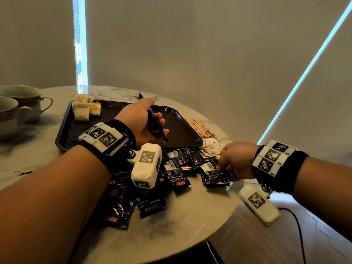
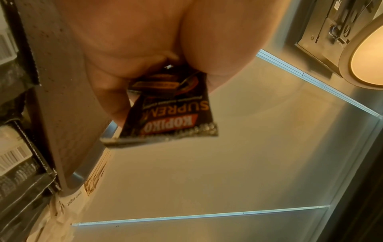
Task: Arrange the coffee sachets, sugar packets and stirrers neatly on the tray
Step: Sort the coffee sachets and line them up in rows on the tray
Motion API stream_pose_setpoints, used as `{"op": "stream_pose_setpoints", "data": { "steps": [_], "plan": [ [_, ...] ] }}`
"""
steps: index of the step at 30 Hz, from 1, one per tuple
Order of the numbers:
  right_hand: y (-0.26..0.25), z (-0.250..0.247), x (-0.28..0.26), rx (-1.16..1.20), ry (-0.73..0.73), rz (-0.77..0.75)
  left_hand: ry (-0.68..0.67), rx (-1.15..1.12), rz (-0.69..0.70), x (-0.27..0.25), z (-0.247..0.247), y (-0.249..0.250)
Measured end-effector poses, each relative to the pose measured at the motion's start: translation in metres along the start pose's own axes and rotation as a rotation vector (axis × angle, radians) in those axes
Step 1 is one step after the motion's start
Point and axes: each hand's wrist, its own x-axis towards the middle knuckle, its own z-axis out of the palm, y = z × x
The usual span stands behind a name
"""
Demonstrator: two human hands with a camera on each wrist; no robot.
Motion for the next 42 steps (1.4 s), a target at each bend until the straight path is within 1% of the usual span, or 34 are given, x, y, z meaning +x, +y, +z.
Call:
{"op": "stream_pose_setpoints", "data": {
  "steps": [5, 8, 11, 18, 21, 23, 25, 26, 28, 30, 33, 36, 38, 40, 42],
  "plan": [
    [0.003, -0.002, -0.002, -0.039, -0.004, -0.050, -0.016, 0.002, -0.002, 0.001, 0.000, -0.002],
    [0.007, -0.002, 0.003, -0.161, 0.055, -0.127, -0.023, 0.012, 0.001, 0.001, 0.001, -0.003],
    [0.006, -0.004, 0.002, -0.217, 0.091, -0.160, -0.028, 0.030, -0.008, 0.002, 0.000, -0.005],
    [-0.020, -0.023, -0.014, -0.348, 0.250, -0.217, -0.043, 0.044, -0.016, 0.003, -0.001, -0.005],
    [-0.033, -0.030, -0.020, -0.293, 0.304, -0.316, -0.056, 0.036, -0.021, 0.006, -0.001, -0.005],
    [-0.041, -0.031, -0.022, -0.120, 0.321, -0.380, -0.075, 0.036, -0.040, 0.006, -0.001, -0.006],
    [-0.051, -0.025, -0.027, 0.167, 0.280, -0.447, -0.117, 0.057, -0.068, 0.005, 0.000, -0.007],
    [-0.056, -0.020, -0.030, 0.291, 0.217, -0.486, -0.139, 0.071, -0.071, 0.004, 0.001, -0.008],
    [-0.065, -0.005, -0.037, 0.462, 0.067, -0.538, -0.177, 0.082, -0.049, 0.001, 0.003, -0.008],
    [-0.073, 0.013, -0.041, 0.552, -0.045, -0.574, -0.226, 0.080, -0.029, -0.002, 0.004, -0.007],
    [-0.081, 0.039, -0.047, 0.521, -0.137, -0.608, -0.303, 0.075, -0.056, -0.006, 0.005, -0.005],
    [-0.085, 0.055, -0.048, 0.525, -0.175, -0.609, -0.354, 0.045, -0.048, -0.006, 0.004, -0.005],
    [-0.089, 0.061, -0.047, 0.527, -0.154, -0.637, -0.403, 0.020, -0.051, -0.005, 0.003, -0.005],
    [-0.092, 0.066, -0.045, 0.509, -0.105, -0.680, -0.437, -0.030, -0.058, -0.005, 0.003, -0.004],
    [-0.095, 0.069, -0.043, 0.445, -0.042, -0.713, -0.466, -0.025, -0.030, -0.006, 0.001, -0.005]
  ]
}}
